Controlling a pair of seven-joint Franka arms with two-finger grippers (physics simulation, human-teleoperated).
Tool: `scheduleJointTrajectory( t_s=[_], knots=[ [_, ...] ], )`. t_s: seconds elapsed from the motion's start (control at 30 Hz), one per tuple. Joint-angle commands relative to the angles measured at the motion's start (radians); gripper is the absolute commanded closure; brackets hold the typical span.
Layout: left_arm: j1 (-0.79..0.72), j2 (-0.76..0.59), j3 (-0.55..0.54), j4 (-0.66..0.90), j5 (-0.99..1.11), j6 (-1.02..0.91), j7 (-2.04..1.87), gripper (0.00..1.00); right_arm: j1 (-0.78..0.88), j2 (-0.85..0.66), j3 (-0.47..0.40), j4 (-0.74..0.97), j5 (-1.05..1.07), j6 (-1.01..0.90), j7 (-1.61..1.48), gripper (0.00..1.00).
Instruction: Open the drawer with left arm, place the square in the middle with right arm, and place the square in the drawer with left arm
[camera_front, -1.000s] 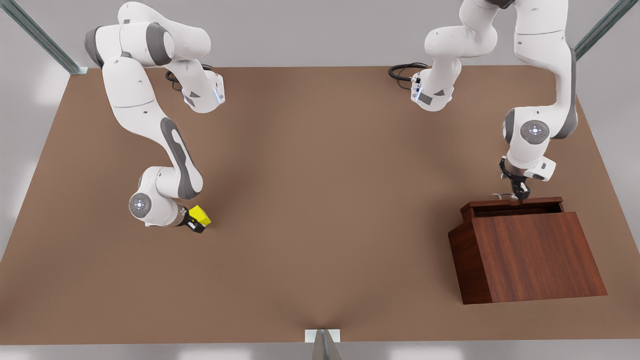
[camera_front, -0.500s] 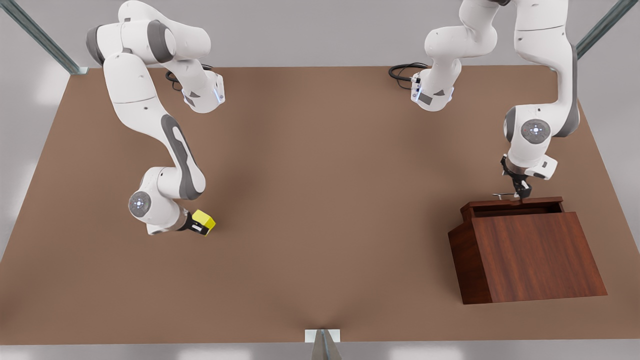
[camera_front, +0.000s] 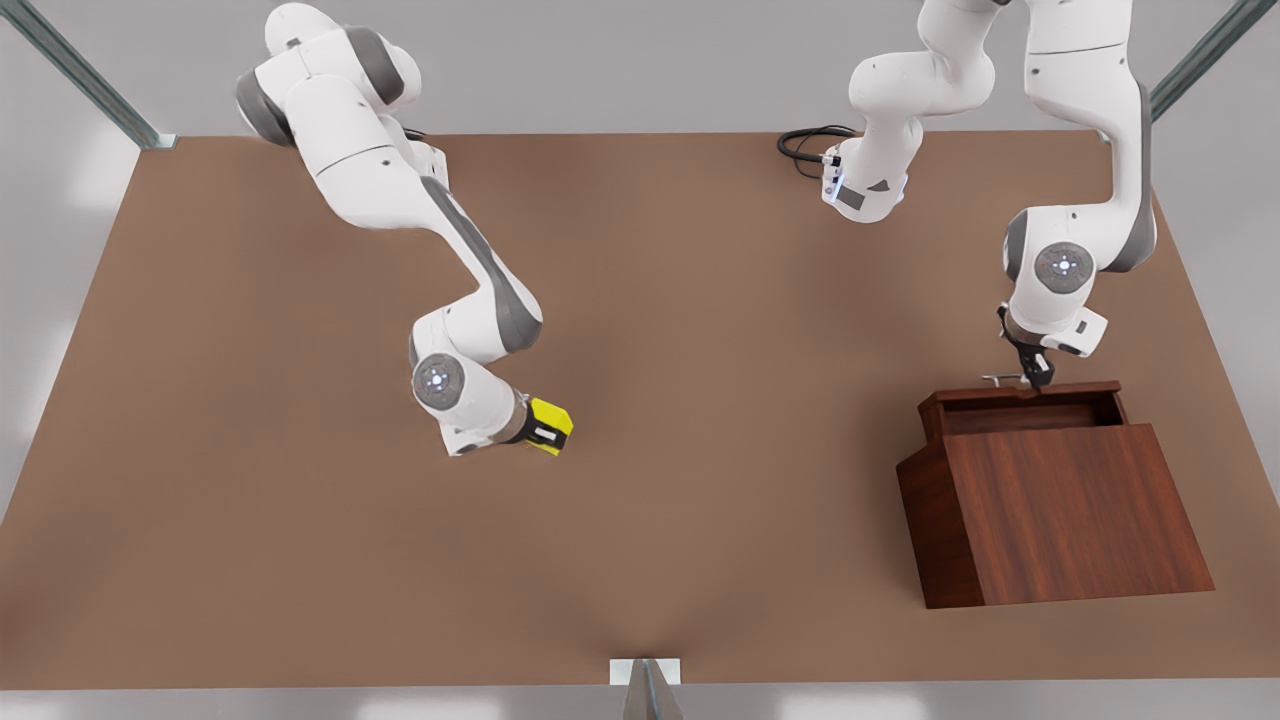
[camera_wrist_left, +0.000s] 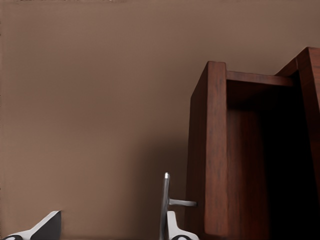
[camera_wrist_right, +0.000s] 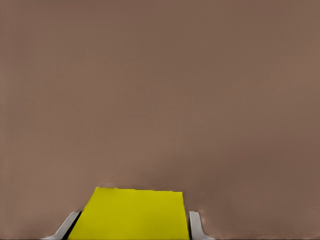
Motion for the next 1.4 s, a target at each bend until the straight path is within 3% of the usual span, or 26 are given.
scheduleJointTrajectory(
  t_s=[0.0,0.13,0.23,0.37,0.53,0.7,0.8,1.07,1.1,1.17,1.23,1.27,1.3,1.37],
  knots=[
    [0.035,-0.002,0.005,0.001,0.0,-0.06,0.006,0.0,0.053,0.009,0.001,0.04,-0.026,-0.055,0.887,0.36],
    [0.033,-0.025,-0.006,0.001,0.0,-0.114,0.006,0.0,0.153,0.079,-0.01,0.171,-0.028,-0.121,1.112,0.35],
    [0.032,-0.025,-0.006,0.0,-0.001,-0.133,0.003,0.0,0.219,0.184,-0.012,0.36,-0.032,-0.24,1.264,0.35],
    [0.024,-0.026,-0.008,0.001,-0.001,-0.164,-0.003,0.0,0.354,0.28,-0.127,0.481,-0.034,-0.277,1.509,0.35],
    [0.024,-0.037,-0.032,0.001,-0.003,-0.209,-0.006,0.0,0.484,0.326,-0.16,0.474,-0.061,-0.28,1.681,0.35],
    [0.024,-0.051,-0.048,0.001,-0.01,-0.236,-0.009,0.0,0.539,0.296,-0.147,0.336,-0.055,-0.147,1.701,0.35],
    [0.024,-0.054,-0.049,0.003,-0.01,-0.236,-0.006,0.0,0.529,0.267,-0.096,0.227,-0.06,0.008,1.629,0.34],
    [0.023,-0.089,-0.117,0.049,-0.044,-0.334,0.003,0.0,0.516,0.271,-0.064,0.224,-0.06,0.053,1.468,0.33],
    [0.023,-0.095,-0.147,0.099,-0.098,-0.406,0.009,0.0,0.516,0.271,-0.059,0.222,-0.058,0.053,1.399,0.33],
    [0.023,-0.092,-0.241,0.366,-0.286,-0.697,0.075,0.0,0.51,0.271,-0.05,0.221,-0.06,0.051,1.349,0.33],
    [0.021,-0.045,-0.322,0.662,-0.426,-0.934,0.518,0.0,0.51,0.27,-0.042,0.208,-0.063,0.051,1.309,0.33],
    [0.023,-0.016,-0.35,0.737,-0.431,-0.971,0.673,0.0,0.506,0.27,-0.036,0.208,-0.064,0.051,1.278,0.33],
    [0.021,0.084,-0.373,0.926,-0.445,-1.037,0.876,0.0,0.506,0.27,-0.035,0.208,-0.063,0.045,1.243,0.32],
    [0.023,0.138,-0.373,0.995,-0.448,-1.032,0.894,0.0,0.506,0.27,-0.032,0.204,-0.064,0.039,1.172,0.28]
  ],
)
